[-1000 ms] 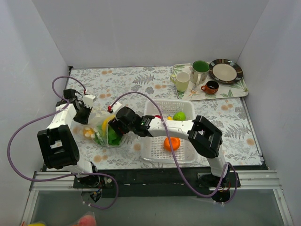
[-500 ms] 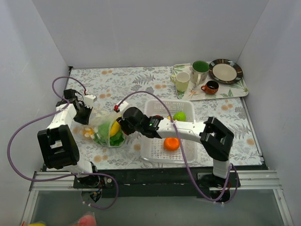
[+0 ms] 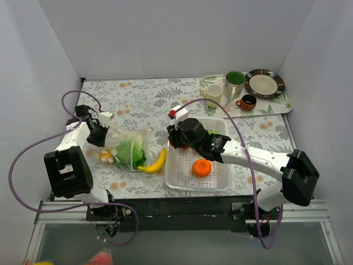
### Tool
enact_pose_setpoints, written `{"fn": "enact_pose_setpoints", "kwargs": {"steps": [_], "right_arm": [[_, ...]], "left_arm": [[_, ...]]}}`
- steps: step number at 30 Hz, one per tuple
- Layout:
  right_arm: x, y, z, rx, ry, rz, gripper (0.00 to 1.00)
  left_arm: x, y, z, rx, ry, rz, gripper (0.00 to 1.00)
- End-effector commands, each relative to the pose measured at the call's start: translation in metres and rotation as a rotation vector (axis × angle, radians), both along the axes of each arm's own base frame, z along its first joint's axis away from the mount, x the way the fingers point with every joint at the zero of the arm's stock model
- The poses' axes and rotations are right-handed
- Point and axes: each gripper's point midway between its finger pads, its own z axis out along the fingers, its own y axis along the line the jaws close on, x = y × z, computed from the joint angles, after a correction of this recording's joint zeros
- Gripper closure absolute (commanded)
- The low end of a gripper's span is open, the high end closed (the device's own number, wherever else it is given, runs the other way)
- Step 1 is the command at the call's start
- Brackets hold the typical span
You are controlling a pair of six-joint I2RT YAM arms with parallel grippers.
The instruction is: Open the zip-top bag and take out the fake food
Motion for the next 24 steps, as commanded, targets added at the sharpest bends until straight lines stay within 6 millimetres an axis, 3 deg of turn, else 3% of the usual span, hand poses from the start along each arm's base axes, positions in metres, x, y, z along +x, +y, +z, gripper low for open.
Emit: {"fn": "enact_pose_setpoints", "kwargs": {"steps": [1, 4, 5, 7, 8, 9, 10, 12, 14, 15, 17, 19, 21, 24], "right_arm": [[0.011, -0.055, -0.013, -0.057, -0.006, -0.174, 0.99], [0.014, -0.076, -0.023, -0.127, -0.028, -0.231, 0.55], [0.015, -0.085, -0.028, -0.173, -0.025, -0.260, 0.24], [0.018, -0.092, -0.024, -0.198, -0.027, -0.312, 0.06], [0.018, -0.092, -0.020, -0.199, -0.030, -0.318, 0.01], [0.019, -0.090, -0.013, -0.181, -0.039, -0.321, 0.02], [0.017, -0.075, 0.009, -0.120, -0.050, -0.289, 0.01], [0.005, -0.049, 0.035, -0.031, -0.035, -0.214, 0.01], [-0.017, -0.006, 0.071, 0.072, -0.029, -0.054, 0.02], [-0.039, 0.021, 0.085, 0.115, -0.051, 0.041, 0.01], [-0.063, 0.057, 0.084, 0.098, -0.072, 0.208, 0.01], [-0.093, 0.091, 0.066, 0.085, -0.076, 0.394, 0.02], [-0.110, 0.106, 0.047, 0.059, -0.057, 0.500, 0.01], [-0.131, 0.116, -0.003, -0.012, 0.038, 0.625, 0.01]], "left_arm": [[0.003, -0.005, 0.003, -0.022, -0.018, -0.001, 1.00], [0.002, -0.006, 0.002, -0.023, -0.013, -0.002, 1.00], [0.003, -0.007, 0.001, -0.023, -0.011, -0.005, 1.00], [0.002, -0.007, 0.001, -0.024, -0.008, -0.002, 1.00], [0.002, -0.008, 0.001, -0.025, -0.008, -0.005, 1.00], [0.003, -0.007, 0.000, -0.023, -0.007, -0.003, 1.00], [0.003, -0.007, 0.000, -0.022, -0.007, -0.004, 1.00], [0.003, -0.006, 0.000, -0.018, -0.006, -0.003, 1.00], [0.003, -0.004, 0.000, -0.007, -0.007, 0.000, 1.00], [0.003, -0.003, 0.000, -0.002, -0.006, 0.000, 1.00], [0.003, -0.001, 0.000, 0.008, -0.008, 0.000, 1.00], [0.003, -0.002, 0.000, 0.005, -0.006, 0.001, 1.00], [0.003, -0.002, 0.000, 0.003, -0.008, 0.005, 1.00], [0.002, -0.001, 0.000, 0.010, -0.005, 0.003, 1.00]]}}
